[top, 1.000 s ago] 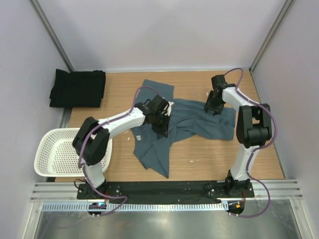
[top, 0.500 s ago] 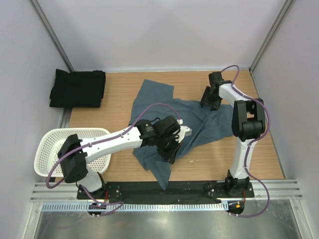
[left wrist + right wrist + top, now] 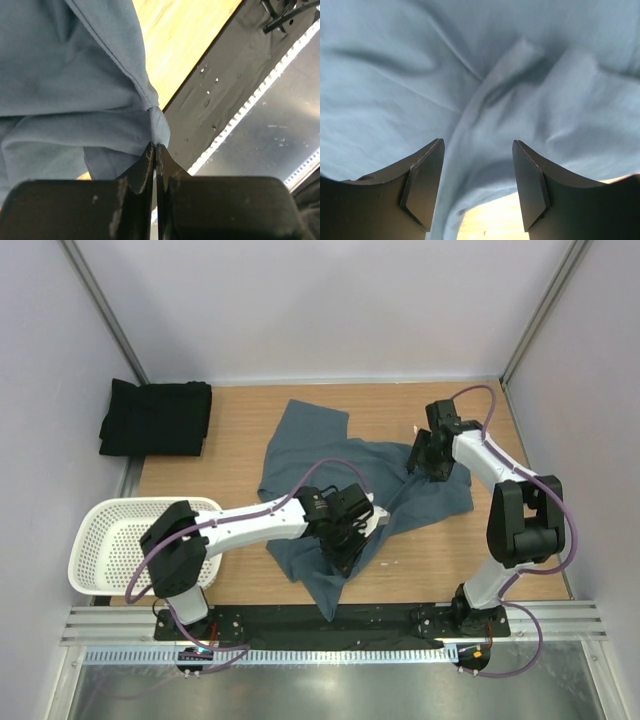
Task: Fold and stack the t-shirts
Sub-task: Flatten the tshirt out
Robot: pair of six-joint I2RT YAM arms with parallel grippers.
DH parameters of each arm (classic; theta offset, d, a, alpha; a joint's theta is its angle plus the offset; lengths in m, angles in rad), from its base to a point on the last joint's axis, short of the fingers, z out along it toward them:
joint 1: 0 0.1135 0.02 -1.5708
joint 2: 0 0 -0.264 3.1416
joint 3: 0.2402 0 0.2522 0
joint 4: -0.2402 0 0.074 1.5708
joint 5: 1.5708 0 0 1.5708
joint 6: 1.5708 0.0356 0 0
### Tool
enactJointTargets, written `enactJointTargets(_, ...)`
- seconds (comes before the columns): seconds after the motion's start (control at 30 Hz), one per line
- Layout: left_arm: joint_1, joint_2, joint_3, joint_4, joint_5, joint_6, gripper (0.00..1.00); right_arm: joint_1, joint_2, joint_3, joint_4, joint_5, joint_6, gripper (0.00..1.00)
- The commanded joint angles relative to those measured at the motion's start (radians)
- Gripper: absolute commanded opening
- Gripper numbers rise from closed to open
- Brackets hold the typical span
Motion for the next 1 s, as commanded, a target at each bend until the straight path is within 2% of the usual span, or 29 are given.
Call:
enactJointTargets(0.0,-0.011,-0.008,-0.021,0.092,-0.019,-0.022,0.01,0.029,-0.022,-0.062,0.042,-0.003,0.045,0.63)
enactJointTargets(0.13,-0.012,-0.028,-0.094,0.153,-0.094,-0.08,0.01,0.108,0.004,-0.096,0.137,0.026,0.092,0.62)
enactJointTargets(0.27,-0.023,-0.077,-0.183,0.216,-0.134,-0.146,0.01,0.168,0.065,-0.036,0.12,0.104,0.119,0.6)
enactJointTargets(0.4,-0.026,-0.12,-0.245,0.265,-0.157,-0.183,0.01,0.179,0.076,-0.056,0.149,0.149,0.123,0.54)
enactJointTargets(0.5,-0.031,-0.14,-0.261,0.27,-0.189,-0.186,0.01,0.181,0.107,-0.062,0.14,0.17,0.125,0.47)
enactJointTargets(0.6,-0.031,-0.163,-0.26,0.274,-0.204,-0.186,0.01,0.185,0.107,-0.076,0.134,0.196,0.131,0.26)
enactJointTargets(0.63,-0.031,-0.169,-0.258,0.273,-0.204,-0.188,0.01,0.185,0.099,-0.076,0.108,0.207,0.138,0.12)
enactJointTargets(0.7,-0.031,-0.175,-0.248,0.262,-0.209,-0.189,0.01,0.185,0.061,-0.065,0.067,0.25,0.149,0.01)
enactJointTargets(0.97,-0.031,-0.191,-0.208,0.188,-0.218,-0.13,0.01,0.185,-0.258,-0.154,-0.339,0.367,0.275,0.01)
